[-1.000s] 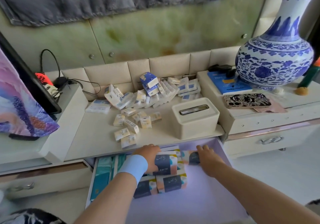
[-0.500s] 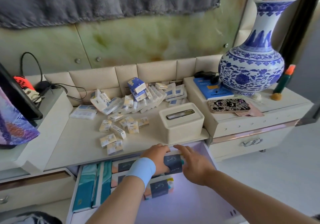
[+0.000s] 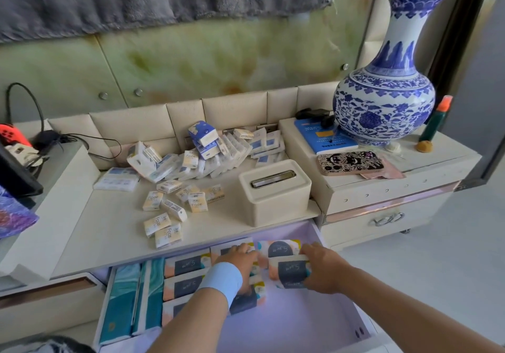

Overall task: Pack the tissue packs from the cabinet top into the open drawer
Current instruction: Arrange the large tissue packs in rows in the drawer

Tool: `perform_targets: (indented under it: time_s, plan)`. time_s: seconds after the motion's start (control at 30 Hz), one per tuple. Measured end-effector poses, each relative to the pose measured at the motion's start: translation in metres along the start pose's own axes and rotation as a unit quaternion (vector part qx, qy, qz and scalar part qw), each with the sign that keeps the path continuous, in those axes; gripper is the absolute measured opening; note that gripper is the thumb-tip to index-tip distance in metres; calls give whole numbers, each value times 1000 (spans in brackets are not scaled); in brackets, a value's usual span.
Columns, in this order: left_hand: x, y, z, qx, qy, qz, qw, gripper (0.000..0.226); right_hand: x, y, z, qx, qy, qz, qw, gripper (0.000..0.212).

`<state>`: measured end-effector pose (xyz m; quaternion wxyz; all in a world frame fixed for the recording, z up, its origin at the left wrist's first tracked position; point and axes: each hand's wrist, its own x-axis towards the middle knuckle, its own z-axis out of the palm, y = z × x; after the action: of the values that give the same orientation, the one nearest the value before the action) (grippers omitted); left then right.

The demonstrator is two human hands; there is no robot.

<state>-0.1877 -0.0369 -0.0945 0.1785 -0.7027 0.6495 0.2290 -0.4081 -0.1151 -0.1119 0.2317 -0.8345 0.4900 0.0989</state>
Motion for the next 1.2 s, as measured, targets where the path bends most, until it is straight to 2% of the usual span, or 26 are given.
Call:
perform_targets:
  time_s: [0.17,0.3,0.5,0.7,0.83,1.03,1.2]
  plan:
    - [7,-12,16,37,-1,-15,999,94,19,-9,29,-45,51,5,998,59]
    - [11,-17,21,41,13,-15,999,91,28,-12,43,-97,76,16,992,74]
    - [15,-22,23,45,23,-11,999,92,41,-24,48,-152,100,33,983,79]
    - [7,-26,8,40,7,12,999,75,44,-37,25,-229,95,31,968,75]
    - [1,-32,-16,-43,14,11,999,54,37,-64,2,-195,64,-24,978,65]
    - [-17,-80,-72,-121,91,-29,988,33,33,-138,-37,-47,114,-131,984,33]
    - [-37,-157,-118,-194,159,-107,962,25,49,-195,-66,31,117,-153,981,32]
